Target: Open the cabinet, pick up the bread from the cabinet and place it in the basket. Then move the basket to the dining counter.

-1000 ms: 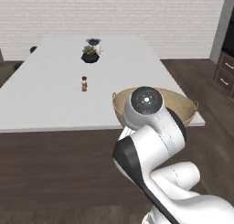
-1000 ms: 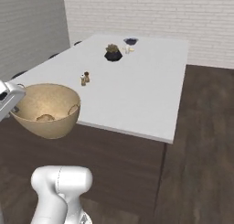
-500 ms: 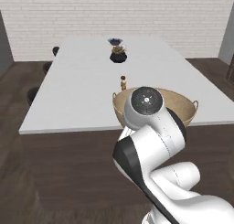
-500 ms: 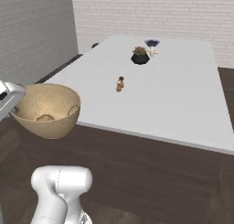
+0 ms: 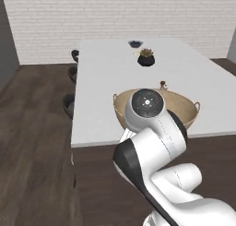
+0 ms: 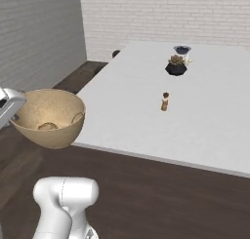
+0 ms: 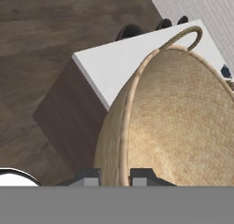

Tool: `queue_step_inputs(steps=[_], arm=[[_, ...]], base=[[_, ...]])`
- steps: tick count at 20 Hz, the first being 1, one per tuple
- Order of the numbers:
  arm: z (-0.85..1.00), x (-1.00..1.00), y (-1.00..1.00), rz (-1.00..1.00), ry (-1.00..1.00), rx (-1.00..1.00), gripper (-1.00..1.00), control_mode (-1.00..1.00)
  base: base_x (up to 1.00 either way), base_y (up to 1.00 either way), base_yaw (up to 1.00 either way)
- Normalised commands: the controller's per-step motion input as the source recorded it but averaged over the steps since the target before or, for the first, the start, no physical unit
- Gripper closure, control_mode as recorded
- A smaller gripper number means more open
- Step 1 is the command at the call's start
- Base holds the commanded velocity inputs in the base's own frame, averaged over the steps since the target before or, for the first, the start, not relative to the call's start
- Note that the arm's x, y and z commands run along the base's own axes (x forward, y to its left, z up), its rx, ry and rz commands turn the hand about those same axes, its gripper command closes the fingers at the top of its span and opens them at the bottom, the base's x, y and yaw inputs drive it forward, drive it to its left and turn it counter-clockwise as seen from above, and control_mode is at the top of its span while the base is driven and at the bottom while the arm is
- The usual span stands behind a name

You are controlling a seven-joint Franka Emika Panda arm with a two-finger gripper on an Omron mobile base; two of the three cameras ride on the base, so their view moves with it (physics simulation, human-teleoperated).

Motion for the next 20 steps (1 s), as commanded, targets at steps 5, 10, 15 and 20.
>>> queue_step_inputs(steps=[5,10,15,20], arm=[[0.00,0.00,0.00,0.00,0.00,0.00,1.00,1.00],[0.00,0.00,0.00,0.00,0.00,0.00,1.00,1.00],[0.00,0.00,0.00,0.00,0.00,0.00,1.00,1.00],[0.00,0.00,0.00,0.00,0.00,0.00,1.00,1.00]], base=[[0.54,0.40,-0.11],[0.39,0.10,-0.12],[0.41,0.07,-0.15],[0.20,0.08,-0.12]])
